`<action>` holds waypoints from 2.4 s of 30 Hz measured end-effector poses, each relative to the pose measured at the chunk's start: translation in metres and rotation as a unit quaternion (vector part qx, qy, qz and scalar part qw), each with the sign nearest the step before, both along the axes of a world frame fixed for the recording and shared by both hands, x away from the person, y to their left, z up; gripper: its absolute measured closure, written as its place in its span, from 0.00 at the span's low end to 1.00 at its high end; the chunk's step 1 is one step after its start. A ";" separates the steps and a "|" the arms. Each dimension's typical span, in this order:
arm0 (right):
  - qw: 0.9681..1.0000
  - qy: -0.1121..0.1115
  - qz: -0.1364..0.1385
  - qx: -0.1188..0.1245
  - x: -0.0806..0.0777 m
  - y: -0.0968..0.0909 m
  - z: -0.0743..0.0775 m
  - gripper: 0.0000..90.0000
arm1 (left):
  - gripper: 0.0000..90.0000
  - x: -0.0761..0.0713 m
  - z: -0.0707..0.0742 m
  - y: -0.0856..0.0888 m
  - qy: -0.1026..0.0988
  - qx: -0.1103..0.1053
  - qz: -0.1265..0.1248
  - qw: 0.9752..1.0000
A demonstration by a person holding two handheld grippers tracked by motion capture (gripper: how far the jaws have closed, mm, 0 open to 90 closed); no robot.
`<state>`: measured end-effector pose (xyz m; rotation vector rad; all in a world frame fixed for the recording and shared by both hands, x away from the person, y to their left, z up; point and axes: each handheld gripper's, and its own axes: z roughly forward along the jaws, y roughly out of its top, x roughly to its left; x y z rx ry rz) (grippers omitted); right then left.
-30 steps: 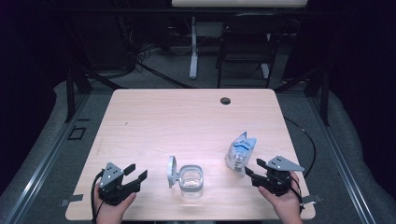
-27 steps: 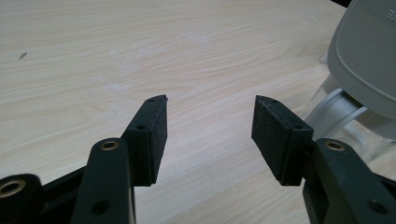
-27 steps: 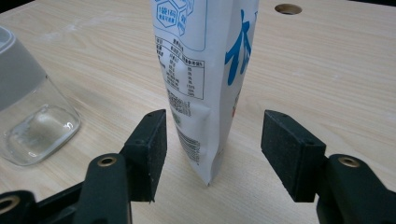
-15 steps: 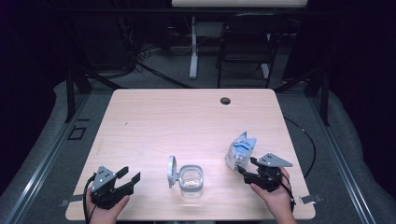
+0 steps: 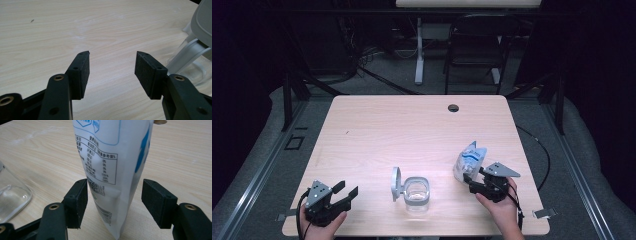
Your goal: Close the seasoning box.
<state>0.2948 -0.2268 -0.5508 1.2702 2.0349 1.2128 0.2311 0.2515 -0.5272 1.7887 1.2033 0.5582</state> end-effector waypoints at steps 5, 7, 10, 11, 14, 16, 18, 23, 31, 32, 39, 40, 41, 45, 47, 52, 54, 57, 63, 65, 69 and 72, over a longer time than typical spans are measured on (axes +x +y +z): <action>1.000 0.001 0.005 -0.006 0.004 0.004 -0.003 0.41 | 0.51 -0.002 0.000 0.003 0.001 -0.001 0.004 1.000; 1.000 -0.002 0.006 -0.009 0.005 0.004 -0.004 0.41 | 0.51 -0.002 -0.001 0.004 0.002 -0.001 0.006 1.000; 1.000 -0.004 0.005 -0.012 0.007 0.005 -0.006 0.40 | 0.51 -0.003 -0.001 0.006 0.001 -0.001 0.006 1.000; 1.000 -0.004 0.005 -0.012 0.007 0.006 -0.006 0.40 | 0.51 -0.004 -0.001 0.006 0.000 -0.001 0.007 1.000; 1.000 -0.006 0.006 -0.016 0.009 0.007 -0.008 0.39 | 0.51 -0.004 -0.001 0.007 0.002 -0.001 0.009 1.000; 1.000 -0.006 0.007 -0.018 0.010 0.008 -0.009 0.39 | 0.51 -0.005 -0.001 0.008 0.001 -0.002 0.010 1.000; 1.000 -0.006 0.005 -0.019 0.011 0.009 -0.011 0.39 | 0.51 -0.005 -0.001 0.009 0.003 -0.001 0.012 1.000; 1.000 -0.004 0.002 -0.023 0.014 0.012 -0.014 0.39 | 0.51 -0.005 -0.002 0.009 0.002 -0.003 0.013 1.000; 0.999 0.003 0.003 -0.034 0.018 0.015 -0.020 0.39 | 0.51 -0.005 -0.003 0.009 0.005 -0.003 0.013 1.000; 0.999 0.003 0.004 -0.036 0.019 0.016 -0.020 0.39 | 0.51 -0.005 -0.003 0.009 0.005 -0.003 0.012 1.000; 0.999 -0.003 -0.003 -0.039 0.021 0.020 -0.024 0.39 | 0.51 -0.006 -0.005 0.008 0.008 -0.001 0.012 1.000; 0.999 -0.005 -0.004 -0.037 0.021 0.020 -0.025 0.39 | 0.51 -0.006 -0.005 0.008 0.008 0.000 0.011 1.000; 0.999 -0.005 -0.005 -0.039 0.022 0.020 -0.025 0.39 | 0.51 -0.006 -0.005 0.008 0.008 0.000 0.012 1.000; 0.999 -0.004 -0.006 -0.038 0.022 0.021 -0.026 0.39 | 0.51 -0.006 -0.005 0.008 0.009 -0.001 0.014 1.000; 0.999 -0.003 -0.005 -0.037 0.022 0.021 -0.027 0.39 | 0.51 -0.006 -0.006 0.008 0.009 -0.001 0.013 1.000; 0.999 -0.005 -0.007 -0.044 0.022 0.023 -0.028 0.39 | 0.51 -0.006 -0.006 0.007 0.009 0.002 0.011 1.000; 0.999 -0.006 -0.007 -0.048 0.023 0.023 -0.029 0.39 | 0.51 -0.006 -0.006 0.008 0.010 0.002 0.011 1.000; 0.999 -0.007 -0.009 -0.050 0.023 0.024 -0.030 0.39 | 0.51 -0.006 -0.006 0.008 0.010 0.002 0.013 1.000; 0.998 -0.008 -0.012 -0.058 0.024 0.026 -0.032 0.39 | 0.51 -0.006 -0.007 0.008 0.012 0.002 0.013 1.000; 0.998 -0.008 -0.011 -0.061 0.024 0.026 -0.032 0.39 | 0.51 -0.006 -0.007 0.008 0.013 0.002 0.014 1.000; 0.998 -0.009 -0.014 -0.068 0.024 0.027 -0.033 0.38 | 0.51 -0.005 -0.008 0.009 0.015 0.002 0.014 1.000; 0.997 -0.010 -0.015 -0.080 0.024 0.028 -0.033 0.37 | 0.51 -0.005 -0.008 0.009 0.015 0.002 0.013 1.000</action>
